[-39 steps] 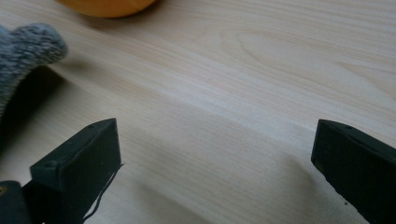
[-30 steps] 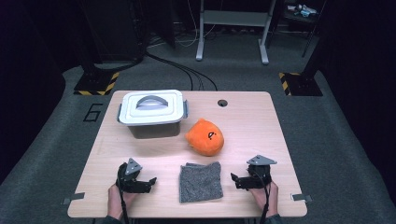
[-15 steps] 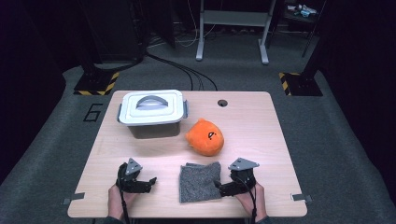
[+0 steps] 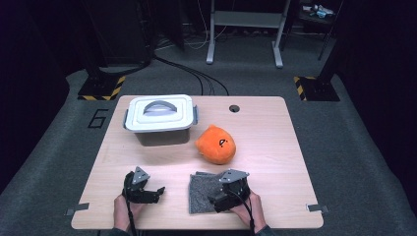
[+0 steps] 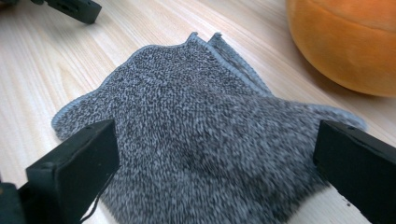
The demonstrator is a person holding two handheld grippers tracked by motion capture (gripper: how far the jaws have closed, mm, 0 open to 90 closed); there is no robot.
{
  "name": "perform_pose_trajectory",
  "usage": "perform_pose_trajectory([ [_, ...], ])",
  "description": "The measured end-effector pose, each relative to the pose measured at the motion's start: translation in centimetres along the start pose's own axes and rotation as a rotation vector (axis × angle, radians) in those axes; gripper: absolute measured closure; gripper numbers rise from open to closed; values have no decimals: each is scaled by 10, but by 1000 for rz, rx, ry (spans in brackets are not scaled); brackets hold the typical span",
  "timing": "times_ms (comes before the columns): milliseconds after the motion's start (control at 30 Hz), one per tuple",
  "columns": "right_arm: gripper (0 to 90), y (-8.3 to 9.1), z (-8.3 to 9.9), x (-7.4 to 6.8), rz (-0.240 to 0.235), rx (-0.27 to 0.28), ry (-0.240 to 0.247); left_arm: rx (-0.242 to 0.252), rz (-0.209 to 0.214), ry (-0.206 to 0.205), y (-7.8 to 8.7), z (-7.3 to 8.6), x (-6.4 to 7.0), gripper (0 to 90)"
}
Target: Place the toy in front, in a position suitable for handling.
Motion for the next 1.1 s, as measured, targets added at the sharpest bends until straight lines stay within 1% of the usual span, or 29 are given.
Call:
perform_pose_trajectory([
  [67, 0, -5, 0, -1, 2, -15, 15, 0, -2, -6, 0, 0, 0, 104],
  [133, 0, -10, 1, -1, -4, -32, 10, 0, -4, -7, 0, 0, -1, 104],
  [200, 33, -14, 4, 0, -2, -53, 9, 2, -4, -9, 0, 0, -1, 104],
  [233, 54, -18, 7, 1, -4, -62, 16, -1, 0, -1, 0, 0, 0, 104],
  [300, 82, -25, 13, 1, -2, -85, 7, 3, -3, -2, 0, 0, 0, 104],
  [333, 94, -26, 16, 2, -15, -79, -4, 4, -6, -1, 0, 0, 0, 104],
  [367, 125, -25, 18, 2, -7, -57, -16, 5, -5, 4, 0, 0, 0, 104],
  [400, 152, -24, 19, 2, -6, -48, -9, 2, -3, -3, 0, 0, 0, 104],
  [433, 186, -23, 19, 3, -6, -46, -7, 3, -2, 3, 0, 0, 0, 104],
  [467, 212, -22, 19, 3, -4, -43, -20, 2, -2, -2, 0, 0, 0, 105],
  [500, 249, -21, 19, 4, -5, -39, -14, 3, -1, 3, 0, 0, 0, 105],
  [533, 277, -20, 20, 5, -3, -33, -13, 2, -3, -1, 0, 0, 0, 105],
  [633, 406, -17, 20, 6, -9, -31, -25, 4, -4, 0, 0, 0, 0, 104],
  [667, 441, -17, 20, 7, -7, -21, -17, 2, -2, 1, 0, 0, 0, 105],
  [700, 479, -16, 20, 7, -10, -22, -27, 2, -2, -1, 0, 0, 0, 105],
  [767, 551, -15, 20, 9, -16, -17, -27, 3, -6, -8, 0, 0, -1, 105],
  [833, 610, -15, 20, 9, -20, -13, -44, 2, -4, -6, 0, 0, -1, 105],
  [867, 627, -15, 20, 9, -24, -10, -45, 5, -6, 0, 0, 0, 0, 105],
  [933, 666, -15, 21, 8, -34, -8, -53, 1, -4, -5, 0, 0, -1, 105],
  [967, 683, -15, 21, 7, -38, -2, -59, 2, -9, -9, 0, 0, -1, 105],
  [1000, 692, -15, 20, 7, -43, -3, -54, 0, -13, -7, 0, 0, -1, 105],
  [1067, 711, -13, 17, 8, -48, -4, -67, 1, -13, -8, 0, 0, -2, 105],
  [1100, 715, -11, 16, 8, -50, -6, -51, -5, -9, -6, 0, 0, -2, 105],
])
Point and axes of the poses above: each handheld gripper's, and its own axes: y roughly backward along the jaws, z roughly out of its underside, x roughly to its right, the point moved 4 cm from there along -y, roughly forward along the jaws, and after that the axes turned 4 degrees about -z, right-handed, at the moved point
